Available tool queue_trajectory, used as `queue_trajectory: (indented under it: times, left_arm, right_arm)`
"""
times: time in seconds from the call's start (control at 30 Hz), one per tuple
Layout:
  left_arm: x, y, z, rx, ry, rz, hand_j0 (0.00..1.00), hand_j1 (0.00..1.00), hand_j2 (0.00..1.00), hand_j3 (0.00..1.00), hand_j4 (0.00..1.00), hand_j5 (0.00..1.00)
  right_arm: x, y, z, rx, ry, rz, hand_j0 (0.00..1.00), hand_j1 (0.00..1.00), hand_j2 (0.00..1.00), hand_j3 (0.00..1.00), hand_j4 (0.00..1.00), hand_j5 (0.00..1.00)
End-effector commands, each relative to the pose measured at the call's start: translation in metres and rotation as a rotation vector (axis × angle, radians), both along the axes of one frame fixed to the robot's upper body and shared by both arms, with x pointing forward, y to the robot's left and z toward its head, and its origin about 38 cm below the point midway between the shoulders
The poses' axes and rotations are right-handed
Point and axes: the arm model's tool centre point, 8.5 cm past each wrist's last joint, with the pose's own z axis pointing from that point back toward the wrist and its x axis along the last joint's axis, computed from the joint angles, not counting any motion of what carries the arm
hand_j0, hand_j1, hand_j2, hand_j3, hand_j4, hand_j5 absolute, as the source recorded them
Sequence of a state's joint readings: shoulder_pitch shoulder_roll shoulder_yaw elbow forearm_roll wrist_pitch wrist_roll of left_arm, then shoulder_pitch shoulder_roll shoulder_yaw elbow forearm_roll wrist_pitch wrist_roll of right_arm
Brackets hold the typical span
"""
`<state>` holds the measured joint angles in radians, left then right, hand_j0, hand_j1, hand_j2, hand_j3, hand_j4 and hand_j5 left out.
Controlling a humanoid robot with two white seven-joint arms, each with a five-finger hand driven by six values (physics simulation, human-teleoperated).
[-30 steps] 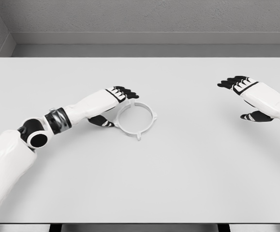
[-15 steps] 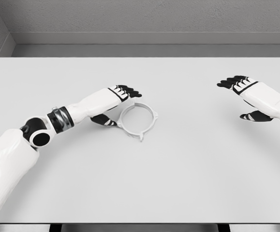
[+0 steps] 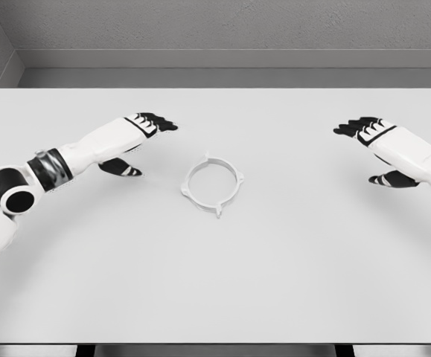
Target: Assemble PVC drainage pipe clamps
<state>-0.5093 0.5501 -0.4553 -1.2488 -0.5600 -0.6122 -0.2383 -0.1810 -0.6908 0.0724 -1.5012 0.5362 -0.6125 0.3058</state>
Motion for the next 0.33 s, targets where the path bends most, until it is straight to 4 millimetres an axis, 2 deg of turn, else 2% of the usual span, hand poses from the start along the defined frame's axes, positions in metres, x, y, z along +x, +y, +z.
queue_trajectory:
  times: [0.0,0.07,0.17,0.23,0.3]
  left_arm:
    - [-0.002,0.059,0.023,0.033,-0.011,0.087,1.0,1.0,1.0,1.0,1.0,1.0]
    - [-0.004,0.089,0.033,0.055,-0.013,0.134,1.0,1.0,1.0,1.0,1.0,1.0]
    - [-0.004,0.114,0.033,0.07,0.002,0.195,1.0,1.0,1.0,1.0,1.0,1.0]
    - [-0.004,0.124,0.034,0.074,0.005,0.218,1.0,1.0,1.0,1.0,1.0,1.0]
    - [-0.004,0.125,0.033,0.074,0.007,0.22,1.0,1.0,1.0,1.0,1.0,1.0]
  right_arm:
    - [0.0,0.0,0.001,0.006,0.0,-0.001,1.0,1.0,1.0,1.0,1.0,1.0]
    - [0.0,0.0,0.0,0.006,0.001,-0.001,1.0,1.0,1.0,1.0,1.0,1.0]
    - [0.0,0.0,0.0,0.006,0.001,-0.001,1.0,1.0,1.0,1.0,1.0,1.0]
    - [0.0,0.0,0.001,0.006,0.0,-0.001,1.0,1.0,1.0,1.0,1.0,1.0]
    - [0.0,0.0,0.0,0.006,0.001,-0.001,1.0,1.0,1.0,1.0,1.0,1.0]
